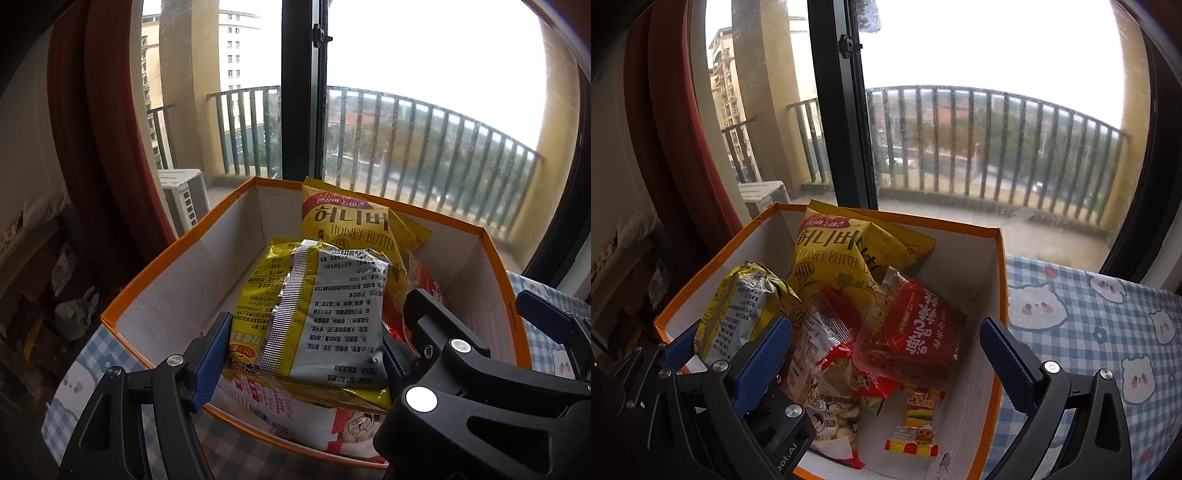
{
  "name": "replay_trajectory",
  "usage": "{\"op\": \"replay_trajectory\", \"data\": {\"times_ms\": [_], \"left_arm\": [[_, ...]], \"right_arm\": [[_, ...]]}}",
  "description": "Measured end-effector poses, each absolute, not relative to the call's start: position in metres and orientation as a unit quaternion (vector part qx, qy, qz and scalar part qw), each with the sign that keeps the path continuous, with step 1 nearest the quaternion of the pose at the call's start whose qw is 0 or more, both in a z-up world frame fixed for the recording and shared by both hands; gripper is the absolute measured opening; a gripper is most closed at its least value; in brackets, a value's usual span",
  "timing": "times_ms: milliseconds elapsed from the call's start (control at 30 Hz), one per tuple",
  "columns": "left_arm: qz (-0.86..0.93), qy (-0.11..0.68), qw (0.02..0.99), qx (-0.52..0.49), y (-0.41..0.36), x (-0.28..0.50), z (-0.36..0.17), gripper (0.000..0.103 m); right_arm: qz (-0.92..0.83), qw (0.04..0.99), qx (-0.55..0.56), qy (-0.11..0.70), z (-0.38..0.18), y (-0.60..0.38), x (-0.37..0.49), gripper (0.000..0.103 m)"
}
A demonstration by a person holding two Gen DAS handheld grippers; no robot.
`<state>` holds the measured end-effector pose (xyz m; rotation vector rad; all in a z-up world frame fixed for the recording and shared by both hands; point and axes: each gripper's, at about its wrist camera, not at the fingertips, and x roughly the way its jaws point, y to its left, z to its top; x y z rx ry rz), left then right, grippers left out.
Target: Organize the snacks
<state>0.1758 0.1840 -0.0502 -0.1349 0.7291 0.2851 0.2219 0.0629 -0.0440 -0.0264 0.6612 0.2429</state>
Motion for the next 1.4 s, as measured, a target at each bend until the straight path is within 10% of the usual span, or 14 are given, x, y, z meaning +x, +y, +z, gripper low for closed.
{"op": "replay_trajectory", "data": {"times_ms": [333, 1400], "left_arm": [[0.135, 0.37, 0.918, -0.05, 0.178, 0.168, -0.056, 0.098], [0.038, 0.269, 0.962, -0.033, 0.064, 0.058, 0.001, 0.102]], "right_arm": [[0.111, 0.933, -0.016, 0.341, -0.054, 0.056, 0.223, 0.103], [0.103, 0.969, 0.016, 0.224, -0.002, -0.054, 0.084, 0.103]]}}
